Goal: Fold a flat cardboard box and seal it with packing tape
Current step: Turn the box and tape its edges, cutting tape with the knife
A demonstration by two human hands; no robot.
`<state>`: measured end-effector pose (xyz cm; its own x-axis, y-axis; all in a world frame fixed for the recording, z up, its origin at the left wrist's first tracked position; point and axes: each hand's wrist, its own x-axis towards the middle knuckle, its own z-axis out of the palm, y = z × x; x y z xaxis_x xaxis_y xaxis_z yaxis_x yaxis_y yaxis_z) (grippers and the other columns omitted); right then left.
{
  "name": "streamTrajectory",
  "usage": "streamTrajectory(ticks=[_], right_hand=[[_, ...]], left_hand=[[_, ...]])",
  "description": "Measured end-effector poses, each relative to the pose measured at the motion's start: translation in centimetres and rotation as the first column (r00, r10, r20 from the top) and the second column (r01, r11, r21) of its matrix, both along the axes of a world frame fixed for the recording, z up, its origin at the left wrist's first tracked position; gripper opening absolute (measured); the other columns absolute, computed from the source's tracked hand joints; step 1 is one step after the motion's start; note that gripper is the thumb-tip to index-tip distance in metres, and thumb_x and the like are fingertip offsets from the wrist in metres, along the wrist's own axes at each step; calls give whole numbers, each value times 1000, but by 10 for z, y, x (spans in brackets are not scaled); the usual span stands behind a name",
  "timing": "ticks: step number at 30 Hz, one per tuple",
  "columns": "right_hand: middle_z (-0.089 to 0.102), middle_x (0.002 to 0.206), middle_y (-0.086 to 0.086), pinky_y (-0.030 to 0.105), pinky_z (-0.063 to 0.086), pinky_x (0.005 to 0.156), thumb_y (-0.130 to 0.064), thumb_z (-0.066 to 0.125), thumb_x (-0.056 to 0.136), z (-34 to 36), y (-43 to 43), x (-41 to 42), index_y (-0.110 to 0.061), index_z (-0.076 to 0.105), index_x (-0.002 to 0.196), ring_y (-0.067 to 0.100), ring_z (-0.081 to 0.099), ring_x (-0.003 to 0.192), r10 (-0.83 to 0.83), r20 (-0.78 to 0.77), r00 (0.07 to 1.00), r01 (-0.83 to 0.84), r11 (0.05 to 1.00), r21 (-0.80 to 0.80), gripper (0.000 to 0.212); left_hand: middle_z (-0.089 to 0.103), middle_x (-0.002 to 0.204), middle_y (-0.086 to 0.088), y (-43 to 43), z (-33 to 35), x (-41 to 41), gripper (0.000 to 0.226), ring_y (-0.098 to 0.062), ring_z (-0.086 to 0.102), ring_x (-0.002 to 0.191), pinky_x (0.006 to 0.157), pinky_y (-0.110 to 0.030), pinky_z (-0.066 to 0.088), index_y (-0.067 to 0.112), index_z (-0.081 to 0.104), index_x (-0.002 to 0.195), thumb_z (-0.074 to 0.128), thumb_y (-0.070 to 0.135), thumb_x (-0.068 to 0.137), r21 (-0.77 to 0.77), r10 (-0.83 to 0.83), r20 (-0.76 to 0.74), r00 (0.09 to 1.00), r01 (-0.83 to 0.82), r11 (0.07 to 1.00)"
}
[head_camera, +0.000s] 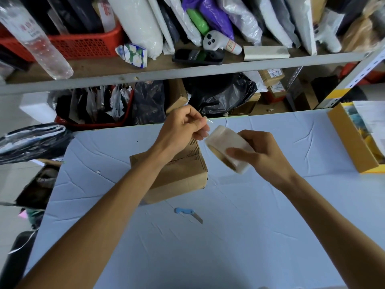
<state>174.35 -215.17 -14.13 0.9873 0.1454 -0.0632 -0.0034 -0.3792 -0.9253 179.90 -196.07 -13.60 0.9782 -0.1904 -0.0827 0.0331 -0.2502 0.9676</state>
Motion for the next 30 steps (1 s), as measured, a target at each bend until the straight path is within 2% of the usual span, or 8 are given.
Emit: streamTrajectory(ticks=[3, 6, 10, 16, 20, 24, 27, 30], right_hand=[[62, 63, -7, 25, 40, 57, -31, 73, 72, 0, -3, 3, -17, 69, 73, 15, 58, 62, 26, -48, 999, -28, 998, -52, 14], [56, 57, -9, 18, 35, 49, -32, 74, 77, -3, 2, 8, -16, 65, 65, 16, 51, 56, 14, -41, 999, -23, 974, -225, 22], [53, 74, 6, 26, 35, 49, -55, 62, 81, -10, 9, 7, -7, 55, 74, 24, 52, 63, -230, -119, 966, 149, 870, -470, 49], [58, 71, 2, 32, 43, 55, -58, 63, 79, -17, 15, -4, -9, 60, 76, 24, 58, 64, -308, -81, 948, 250, 878, -407, 50], [55, 63, 5, 31, 38, 51, -54, 61, 80, -18, 14, -6, -4, 58, 69, 23, 53, 56, -316, -92, 944, 260, 887, -382, 52], [48, 55, 1, 25, 30, 47, -51, 61, 82, -17, 16, -7, -12, 49, 56, 16, 45, 48, -289, -67, 955, 239, 883, -405, 49], [45, 52, -1, 24, 28, 46, -49, 63, 82, -15, 16, -8, -16, 44, 52, 15, 43, 46, -266, -38, 963, 223, 871, -438, 48], [51, 55, 1, 25, 33, 46, -50, 65, 77, -14, 14, -8, -12, 52, 57, 18, 49, 50, -277, 9, 961, 243, 828, -505, 45]], left_hand=[[69, 72, -5, 0, -1, 1, 9, -11, 68, 62, 59, -22, 55, 4, 58, 81, 60, 6, 91, 71, 6, 57, 998, -10, 997], [68, 70, -3, -2, -4, 0, 10, -6, 65, 59, 56, -17, 51, 6, 57, 81, 60, 6, 90, 121, 60, 107, 992, -73, 990], [67, 72, -4, 2, -3, 6, 13, -6, 66, 61, 58, -16, 50, 10, 54, 79, 59, 6, 91, 28, 108, 137, 985, -113, 993], [65, 77, 1, 9, -9, 7, 5, -2, 63, 67, 63, -18, 51, 10, 56, 98, 52, 10, 96, -40, 8, -42, 999, -10, 999], [66, 72, 7, 11, -5, 7, 31, -3, 61, 67, 63, -18, 49, 16, 68, 88, 42, 27, 101, -80, -65, -142, 988, 54, 995], [70, 79, 8, 4, -6, -3, 32, -2, 64, 74, 69, -20, 50, 17, 69, 90, 66, 48, 81, 111, -134, -164, 977, 154, 982], [65, 76, 11, -2, -12, -9, 20, -5, 60, 73, 69, -21, 47, 19, 71, 87, 76, 36, 76, 221, -60, -57, 997, 71, 973], [63, 74, 6, 0, -11, -9, 7, -7, 57, 69, 69, -24, 50, 17, 70, 82, 73, 24, 81, 118, -35, -98, 995, 47, 992]])
